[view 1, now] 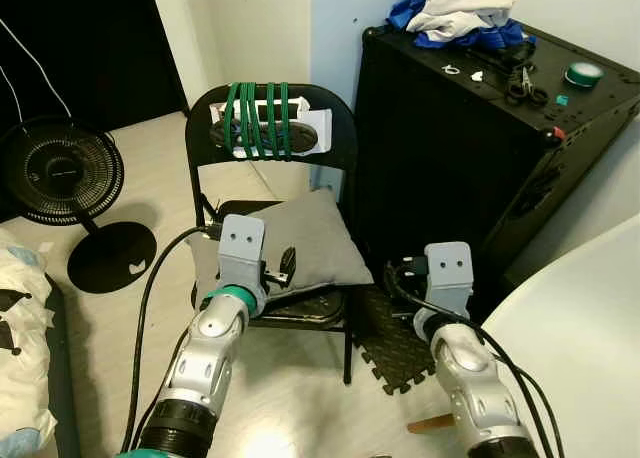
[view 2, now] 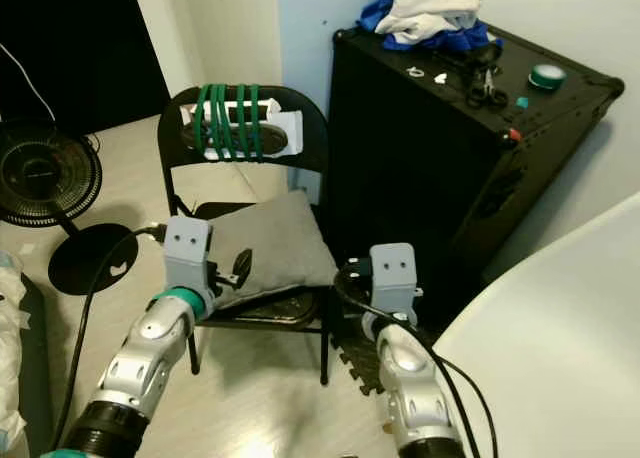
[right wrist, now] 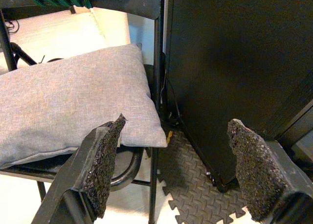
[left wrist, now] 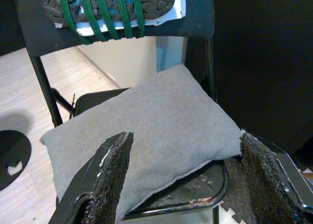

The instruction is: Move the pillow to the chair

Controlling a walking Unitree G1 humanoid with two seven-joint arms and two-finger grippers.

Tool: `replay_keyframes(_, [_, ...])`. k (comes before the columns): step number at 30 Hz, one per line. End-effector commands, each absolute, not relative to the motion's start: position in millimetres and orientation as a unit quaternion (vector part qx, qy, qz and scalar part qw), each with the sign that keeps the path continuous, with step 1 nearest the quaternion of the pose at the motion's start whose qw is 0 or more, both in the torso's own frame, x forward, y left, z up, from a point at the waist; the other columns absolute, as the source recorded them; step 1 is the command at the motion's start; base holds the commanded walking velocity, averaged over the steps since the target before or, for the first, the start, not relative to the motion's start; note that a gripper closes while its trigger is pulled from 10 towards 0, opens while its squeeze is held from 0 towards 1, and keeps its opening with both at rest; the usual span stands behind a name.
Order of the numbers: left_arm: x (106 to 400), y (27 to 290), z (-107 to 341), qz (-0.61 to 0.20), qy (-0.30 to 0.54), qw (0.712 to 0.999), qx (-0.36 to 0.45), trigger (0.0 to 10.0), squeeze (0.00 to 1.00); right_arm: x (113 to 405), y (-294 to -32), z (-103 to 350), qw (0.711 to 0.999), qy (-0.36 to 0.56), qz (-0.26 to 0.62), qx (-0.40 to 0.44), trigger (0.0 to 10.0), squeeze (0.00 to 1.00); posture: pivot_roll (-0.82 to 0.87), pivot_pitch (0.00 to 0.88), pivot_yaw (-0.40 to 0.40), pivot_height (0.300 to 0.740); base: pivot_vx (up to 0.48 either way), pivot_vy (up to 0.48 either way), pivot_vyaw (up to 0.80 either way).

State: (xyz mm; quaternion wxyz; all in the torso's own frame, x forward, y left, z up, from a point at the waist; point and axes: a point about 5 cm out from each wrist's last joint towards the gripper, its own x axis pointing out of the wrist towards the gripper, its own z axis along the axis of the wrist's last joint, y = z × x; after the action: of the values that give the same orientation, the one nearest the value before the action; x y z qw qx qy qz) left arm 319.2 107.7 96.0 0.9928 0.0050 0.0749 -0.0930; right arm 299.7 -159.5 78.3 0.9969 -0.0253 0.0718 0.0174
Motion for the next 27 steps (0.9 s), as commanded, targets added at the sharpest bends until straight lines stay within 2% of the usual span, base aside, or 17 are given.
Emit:
replay_keyframes(1, [316.6, 110.0, 92.0, -0.089, 0.083, 0.992, 0.008, 10.0, 0.0, 296.4, -158.0, 74.4, 0.996, 0.081, 0.019, -0.024, 10.0, 0.0, -0.08, 0.028, 0.091, 0.74, 0.0, 0.0, 0.0])
replay_keyframes(13, [310.6, 130.6, 81.7, -0.07, 0.092, 0.993, 0.017, 10.0, 0.0, 300.9, -148.8, 78.1, 0.997, 0.072, 0.01, -0.007, 10.0, 0.0, -0.02, 0.015, 0.115, 0.74, 0.0, 0.0, 0.0])
replay_keyframes(17, [307.1, 136.0, 78.8, -0.06, 0.093, 0.994, 0.019, 10.0, 0.0, 296.5, -149.8, 67.6, 0.996, 0.092, 0.001, 0.005, 10.0, 0.0, 0.01, 0.026, 0.083, 0.74, 0.0, 0.0, 0.0])
replay_keyframes(18, [305.9, 137.2, 77.5, -0.056, 0.093, 0.994, 0.02, 10.0, 0.0, 295.2, -147.4, 65.2, 0.995, 0.098, 0.008, 0.003, 10.0, 0.0, 0.02, 0.041, 0.045, 0.74, 0.0, 0.0, 0.0])
replay_keyframes(27, [300.9, 140.8, 74.5, -0.039, 0.09, 0.995, 0.022, 10.0, 0.0, 292.5, -142.5, 60.4, 0.994, 0.108, 0.032, -0.016, 10.0, 0.0, 0.03, 0.057, 0.017, 0.74, 0.0, 0.0, 0.0])
